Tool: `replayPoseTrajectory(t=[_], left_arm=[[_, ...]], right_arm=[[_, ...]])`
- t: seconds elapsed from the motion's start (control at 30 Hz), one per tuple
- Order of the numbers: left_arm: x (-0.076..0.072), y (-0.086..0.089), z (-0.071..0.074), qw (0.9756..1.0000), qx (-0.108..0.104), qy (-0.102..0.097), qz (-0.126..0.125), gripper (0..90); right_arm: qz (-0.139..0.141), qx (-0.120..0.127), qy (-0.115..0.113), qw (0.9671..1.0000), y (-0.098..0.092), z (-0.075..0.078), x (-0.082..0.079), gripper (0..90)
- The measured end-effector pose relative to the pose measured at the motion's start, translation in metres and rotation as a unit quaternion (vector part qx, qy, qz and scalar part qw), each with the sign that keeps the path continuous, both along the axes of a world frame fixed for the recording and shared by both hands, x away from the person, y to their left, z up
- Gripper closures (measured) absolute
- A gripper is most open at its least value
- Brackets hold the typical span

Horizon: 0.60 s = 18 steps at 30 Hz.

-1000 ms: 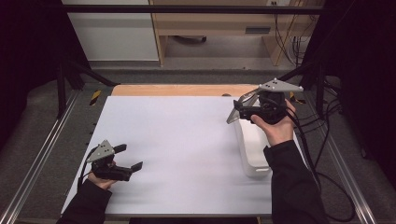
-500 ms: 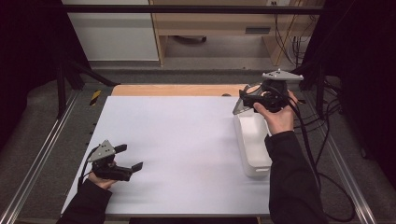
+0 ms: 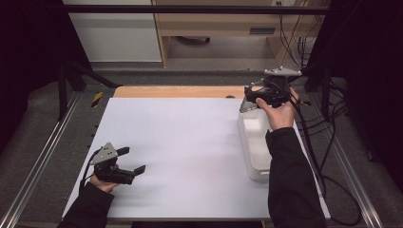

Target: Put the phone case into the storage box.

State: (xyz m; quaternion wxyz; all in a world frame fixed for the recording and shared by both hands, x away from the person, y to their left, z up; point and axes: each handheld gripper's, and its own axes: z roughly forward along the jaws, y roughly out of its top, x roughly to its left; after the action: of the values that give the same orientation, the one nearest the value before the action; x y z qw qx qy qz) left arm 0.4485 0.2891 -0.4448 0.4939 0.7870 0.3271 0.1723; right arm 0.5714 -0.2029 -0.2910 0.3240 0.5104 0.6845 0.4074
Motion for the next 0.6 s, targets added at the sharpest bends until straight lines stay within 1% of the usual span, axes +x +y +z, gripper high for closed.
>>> replayPoseTrajectory(t=[0.2, 0.27, 0.43, 0.6], left_arm=[[0.000, 0.000, 0.000, 1.0000, 0.001, 0.000, -0.001, 0.1], [0.000, 0.000, 0.000, 1.0000, 0.001, 0.000, -0.002, 0.1], [0.000, -0.001, 0.000, 1.0000, 0.002, 0.001, -0.003, 0.1], [0.000, -0.001, -0.001, 1.0000, 0.004, 0.001, -0.004, 0.1]], right_arm=[[-0.015, -0.009, 0.007, 0.9998, 0.000, -0.007, 0.012, 11.9], [-0.022, -0.005, 0.011, 0.9997, 0.000, -0.010, 0.016, 11.9], [-0.032, -0.012, 0.018, 0.9993, -0.001, -0.017, 0.021, 12.0], [-0.043, -0.011, 0.028, 0.9986, -0.003, -0.023, 0.026, 12.0]])
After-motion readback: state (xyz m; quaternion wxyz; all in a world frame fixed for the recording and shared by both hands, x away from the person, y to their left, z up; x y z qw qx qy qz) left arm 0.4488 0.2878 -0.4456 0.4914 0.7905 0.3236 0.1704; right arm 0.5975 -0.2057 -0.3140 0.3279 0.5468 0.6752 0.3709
